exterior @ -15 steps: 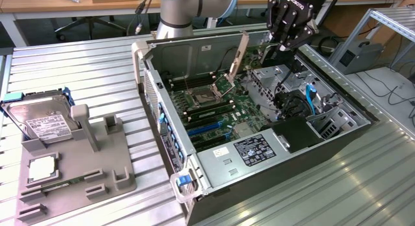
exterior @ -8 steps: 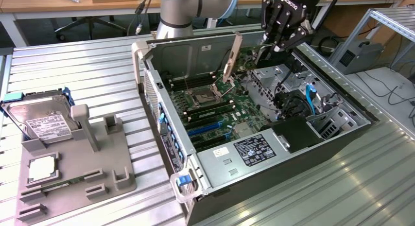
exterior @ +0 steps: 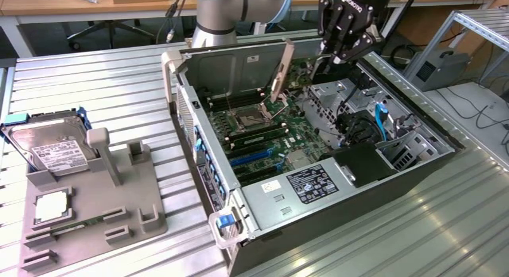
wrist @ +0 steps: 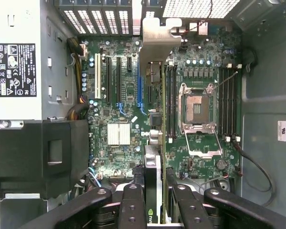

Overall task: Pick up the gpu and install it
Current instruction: 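Insert the gpu into the slot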

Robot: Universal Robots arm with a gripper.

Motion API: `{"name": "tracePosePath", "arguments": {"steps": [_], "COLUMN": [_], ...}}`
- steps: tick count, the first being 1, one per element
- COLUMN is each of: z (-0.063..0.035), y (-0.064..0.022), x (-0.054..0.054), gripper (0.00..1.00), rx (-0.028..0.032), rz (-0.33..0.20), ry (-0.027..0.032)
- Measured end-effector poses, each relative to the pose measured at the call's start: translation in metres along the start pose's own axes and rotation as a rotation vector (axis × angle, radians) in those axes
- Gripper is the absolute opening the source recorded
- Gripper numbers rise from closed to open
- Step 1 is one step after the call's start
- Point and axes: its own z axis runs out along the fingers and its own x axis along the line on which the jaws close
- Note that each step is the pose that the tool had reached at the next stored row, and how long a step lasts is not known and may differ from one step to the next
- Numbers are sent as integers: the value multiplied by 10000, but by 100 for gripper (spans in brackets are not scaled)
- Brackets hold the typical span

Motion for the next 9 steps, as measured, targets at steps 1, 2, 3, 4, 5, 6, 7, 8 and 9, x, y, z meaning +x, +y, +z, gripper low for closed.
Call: {"name": "tracePosePath", "arguments": {"steps": [1, 2, 3, 4, 5, 6, 7, 8, 9], "z": [0, 2, 8, 11, 17, 25, 34, 42, 51], "y": [2, 5, 9, 11, 13, 15, 17, 19, 22], "x": [0, 0, -1, -1, -1, 0, 0, 0, 0], "gripper": [27, 27, 27, 27, 27, 27, 27, 27, 27], "rx": [0, 0, 0, 0, -1, 0, 0, 0, 0], "rz": [0, 1, 0, 1, 1, 1, 0, 1, 1], "ry": [0, 0, -1, 1, 3, 2, 1, 1, 1]}}
